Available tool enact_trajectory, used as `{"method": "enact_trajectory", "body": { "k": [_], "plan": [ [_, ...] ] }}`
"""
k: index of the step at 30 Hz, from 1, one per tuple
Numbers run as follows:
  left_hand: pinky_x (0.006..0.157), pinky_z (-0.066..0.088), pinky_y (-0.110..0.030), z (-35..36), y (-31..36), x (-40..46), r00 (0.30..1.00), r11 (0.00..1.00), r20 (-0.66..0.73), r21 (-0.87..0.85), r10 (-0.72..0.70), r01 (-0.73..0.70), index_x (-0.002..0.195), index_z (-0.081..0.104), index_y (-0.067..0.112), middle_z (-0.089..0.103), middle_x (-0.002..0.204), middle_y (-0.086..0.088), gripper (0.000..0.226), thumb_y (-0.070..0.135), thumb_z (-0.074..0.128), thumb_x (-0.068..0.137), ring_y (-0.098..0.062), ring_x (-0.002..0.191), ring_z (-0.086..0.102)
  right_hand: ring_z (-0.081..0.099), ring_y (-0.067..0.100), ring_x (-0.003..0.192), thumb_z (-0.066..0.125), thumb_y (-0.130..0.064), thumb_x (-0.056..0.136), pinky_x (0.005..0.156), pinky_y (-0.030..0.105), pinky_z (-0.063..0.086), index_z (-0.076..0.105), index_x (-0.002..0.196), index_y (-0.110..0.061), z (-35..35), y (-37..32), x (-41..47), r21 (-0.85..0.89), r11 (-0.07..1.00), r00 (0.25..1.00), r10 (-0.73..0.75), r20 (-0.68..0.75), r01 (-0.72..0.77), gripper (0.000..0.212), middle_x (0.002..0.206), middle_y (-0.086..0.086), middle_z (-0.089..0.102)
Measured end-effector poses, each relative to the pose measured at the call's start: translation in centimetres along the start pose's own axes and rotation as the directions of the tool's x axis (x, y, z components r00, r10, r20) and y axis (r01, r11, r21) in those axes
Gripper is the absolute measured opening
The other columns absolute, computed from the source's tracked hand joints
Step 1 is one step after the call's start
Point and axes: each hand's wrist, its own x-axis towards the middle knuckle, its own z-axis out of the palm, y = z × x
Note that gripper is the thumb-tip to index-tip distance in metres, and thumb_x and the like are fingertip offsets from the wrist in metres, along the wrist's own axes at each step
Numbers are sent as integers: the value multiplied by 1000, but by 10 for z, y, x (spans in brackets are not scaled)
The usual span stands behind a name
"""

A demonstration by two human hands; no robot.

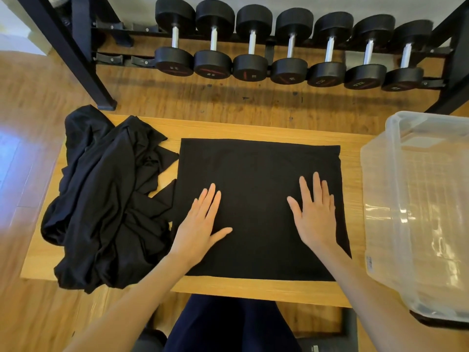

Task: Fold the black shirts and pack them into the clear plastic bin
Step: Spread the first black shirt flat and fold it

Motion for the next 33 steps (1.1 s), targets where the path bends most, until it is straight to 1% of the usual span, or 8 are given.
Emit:
{"method": "enact_trajectory", "body": {
  "k": [2, 5, 9, 15, 19, 23, 28, 33],
  "plan": [
    [117, 25, -37, 4, -4, 0, 1000, 994, 3, 112, 9, -9, 153, 11, 9, 10, 162, -10, 92, 69, 21, 85, -22, 147, 9, 8, 31, 149, 20, -56, 94, 117, 46, 9, 19, 154, -21, 3, 5, -2, -26, 999, 1000, -30, 7, 30, 70, 162, 10, 9],
    [117, 24, -37, 6, -4, -1, 999, 992, -27, 122, 20, -16, 153, 11, 9, 11, 162, -11, 90, 69, 23, 87, -23, 146, 9, 7, 30, 149, 17, -57, 93, 118, 46, 7, 18, 154, -19, 5, 10, -6, -45, 998, 999, -46, 6, 46, 72, 162, 10, 9],
    [119, 15, -34, 5, 3, -24, 997, 1000, -76, -4, -13, 13, 153, 7, 14, 1, 162, -6, 77, 51, 42, 95, -18, 146, 0, 9, 29, 149, 17, -58, 98, 118, 47, 12, 18, 154, -19, 7, 16, -41, 9, 999, 999, -43, -13, 43, 68, 162, 9, 11],
    [119, 21, -38, 23, 4, -84, 990, 983, -137, -184, -44, 18, 152, 17, 11, 14, 160, -8, 62, 18, 48, 99, -26, 147, 22, 9, 28, 148, 11, -60, 96, 117, 48, 16, 12, 153, -22, 23, 27, -104, 28, 998, 999, -51, -2, 51, 69, 162, 7, 11],
    [112, 36, -41, 31, -4, -97, 993, 996, -95, -58, -72, 67, 149, 28, 5, 28, 157, -14, 57, 31, 26, 98, -28, 142, 32, 9, 29, 148, 10, -60, 96, 117, 49, 16, 16, 154, -18, 28, 36, -111, -2, 1000, 1000, -17, 13, 17, 72, 162, 9, 12],
    [118, 20, -34, 31, -5, -96, 990, 992, -117, -107, -79, 66, 152, 26, 9, 18, 161, -7, 55, 31, 34, 102, -22, 148, 20, 7, 27, 149, 16, -59, 97, 118, 45, 10, 15, 154, -18, 32, 43, -113, -25, 998, 998, -56, -2, 56, 70, 162, 7, 10],
    [97, 42, -31, 16, -9, -117, 863, 861, -283, -426, -418, 278, 132, 50, 6, 46, 124, -8, 49, 20, 68, 89, -21, 115, 45, 18, 29, 148, 36, -37, 99, 117, 47, 25, 29, 150, -5, 18, 52, -125, 138, 986, 992, 107, -63, -97, 61, 158, 13, 26],
    [75, 46, -28, 15, -12, -124, 782, 691, -124, -566, -611, 450, 120, 50, 7, 45, 109, -1, 44, 31, 69, 88, -16, 97, 52, 30, 38, 141, 51, -15, 97, 107, 49, 38, 29, 148, -2, 8, 58, -140, 189, 963, 975, 207, -77, -190, 56, 148, 22, 35]
  ]
}}
